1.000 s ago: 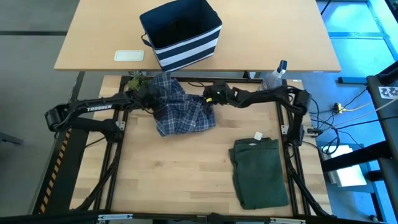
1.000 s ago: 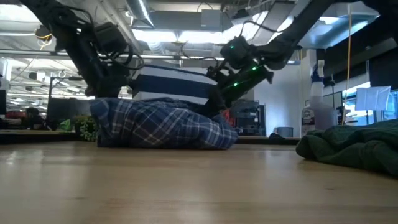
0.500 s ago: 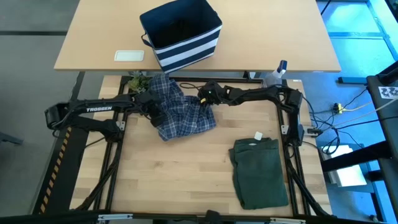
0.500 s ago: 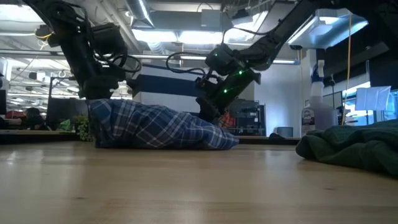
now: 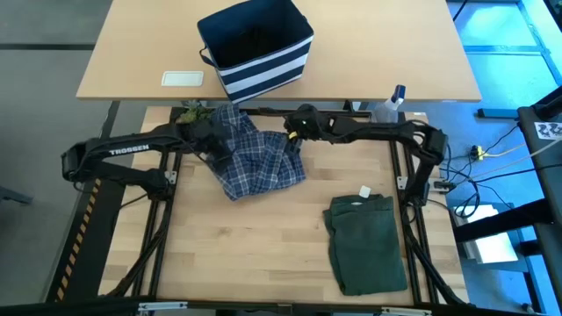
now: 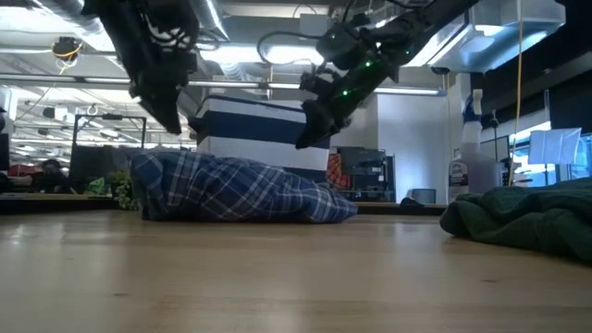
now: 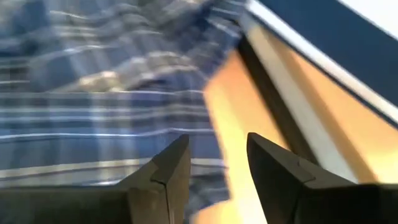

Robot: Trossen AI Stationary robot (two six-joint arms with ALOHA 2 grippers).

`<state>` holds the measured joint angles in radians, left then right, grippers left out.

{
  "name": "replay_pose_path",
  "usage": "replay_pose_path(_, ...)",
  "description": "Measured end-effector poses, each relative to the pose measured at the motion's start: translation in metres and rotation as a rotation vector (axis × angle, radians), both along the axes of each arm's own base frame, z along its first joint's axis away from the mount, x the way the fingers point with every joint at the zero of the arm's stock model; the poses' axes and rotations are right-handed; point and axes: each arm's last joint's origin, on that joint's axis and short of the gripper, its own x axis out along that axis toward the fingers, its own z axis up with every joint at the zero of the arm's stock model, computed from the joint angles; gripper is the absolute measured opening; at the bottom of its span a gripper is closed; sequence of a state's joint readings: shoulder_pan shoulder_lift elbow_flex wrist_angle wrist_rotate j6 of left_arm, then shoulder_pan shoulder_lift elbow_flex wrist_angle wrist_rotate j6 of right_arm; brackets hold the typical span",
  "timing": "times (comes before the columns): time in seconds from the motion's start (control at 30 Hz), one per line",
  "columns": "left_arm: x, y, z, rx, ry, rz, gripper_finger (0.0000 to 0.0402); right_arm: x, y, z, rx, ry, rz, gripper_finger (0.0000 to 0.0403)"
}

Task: Fold Laundry from Bin
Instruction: Fold the blue checkered pants

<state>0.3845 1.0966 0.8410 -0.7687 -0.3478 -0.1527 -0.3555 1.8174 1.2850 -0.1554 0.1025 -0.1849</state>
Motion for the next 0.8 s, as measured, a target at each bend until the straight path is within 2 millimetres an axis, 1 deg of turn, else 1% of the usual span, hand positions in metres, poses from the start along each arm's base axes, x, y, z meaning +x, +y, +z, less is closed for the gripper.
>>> replay_pose_path(0.07,0.005,-0.006,0.001,-0.046,-0.044,-0.075,0.0126,0.003,0.009,0.000,0.039,-0.014,0.070,0.0158)
replay_pose_path(0.2,0.016,-0.024,-0.003,-0.086,-0.071,-0.188,0.0126,0.012,0.038,-0.005,0.078,-0.006,0.197,0.0151)
replay_pose_path(0.33,0.025,-0.040,-0.019,-0.080,-0.080,-0.217,0.0126,0.021,0.066,-0.015,0.084,0.023,0.272,0.0118)
replay_pose_path(0.4,0.029,-0.047,-0.032,-0.089,-0.085,-0.237,0.0126,0.024,0.075,-0.022,0.093,0.044,0.294,0.0096)
replay_pose_path(0.47,0.034,-0.053,-0.044,-0.099,-0.086,-0.254,0.0126,0.027,0.081,-0.032,0.108,0.067,0.302,0.0070)
replay_pose_path(0.6,0.040,-0.062,-0.068,-0.136,-0.035,-0.252,0.0126,0.029,0.080,-0.060,0.176,0.154,0.266,0.0016)
replay_pose_path(0.63,0.041,-0.064,-0.074,-0.149,-0.015,-0.242,0.0126,0.029,0.079,-0.066,0.191,0.177,0.256,0.0008)
replay_pose_path(0.67,0.042,-0.066,-0.078,-0.162,-0.001,-0.234,0.0126,0.029,0.079,-0.069,0.204,0.190,0.247,0.0005)
replay_pose_path(0.8,0.048,-0.078,-0.094,-0.250,0.050,-0.249,0.0126,0.026,0.083,-0.078,0.273,0.239,0.232,0.0015)
